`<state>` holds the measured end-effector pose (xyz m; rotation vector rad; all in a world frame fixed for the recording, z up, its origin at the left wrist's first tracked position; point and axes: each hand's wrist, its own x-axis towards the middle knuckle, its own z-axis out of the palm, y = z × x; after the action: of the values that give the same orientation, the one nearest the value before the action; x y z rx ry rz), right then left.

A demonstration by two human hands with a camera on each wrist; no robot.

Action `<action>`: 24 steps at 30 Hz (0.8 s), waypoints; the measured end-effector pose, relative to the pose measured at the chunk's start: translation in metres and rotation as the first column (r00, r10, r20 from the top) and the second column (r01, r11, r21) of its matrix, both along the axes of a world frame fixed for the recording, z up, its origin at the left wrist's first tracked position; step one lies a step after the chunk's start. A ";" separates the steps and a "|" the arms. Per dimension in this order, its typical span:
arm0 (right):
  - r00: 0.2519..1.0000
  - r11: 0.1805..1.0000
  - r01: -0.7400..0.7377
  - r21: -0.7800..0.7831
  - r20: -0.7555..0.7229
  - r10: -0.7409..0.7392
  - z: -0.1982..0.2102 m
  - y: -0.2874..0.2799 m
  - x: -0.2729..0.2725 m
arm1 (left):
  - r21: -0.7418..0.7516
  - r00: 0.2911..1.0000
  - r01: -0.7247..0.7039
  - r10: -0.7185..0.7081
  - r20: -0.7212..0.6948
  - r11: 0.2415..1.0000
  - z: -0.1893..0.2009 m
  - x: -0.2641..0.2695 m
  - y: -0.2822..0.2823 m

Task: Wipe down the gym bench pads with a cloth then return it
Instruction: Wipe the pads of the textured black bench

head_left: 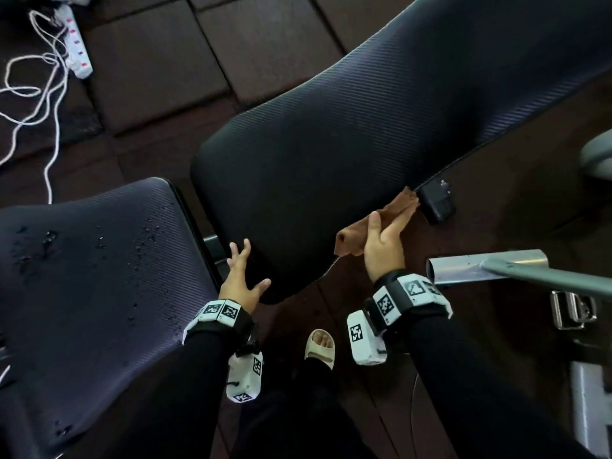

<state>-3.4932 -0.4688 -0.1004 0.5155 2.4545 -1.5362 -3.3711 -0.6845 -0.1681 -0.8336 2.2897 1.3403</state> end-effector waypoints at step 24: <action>0.968 0.982 0.135 0.132 0.195 -0.159 -0.084 -0.117 0.141 | 0.110 0.984 0.159 -0.149 -0.096 0.981 -0.005 0.013 -0.018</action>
<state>-3.3524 -0.5861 -0.1845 0.8507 2.4028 -1.3175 -3.3583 -0.7027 -0.1736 -0.5581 2.2632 1.4501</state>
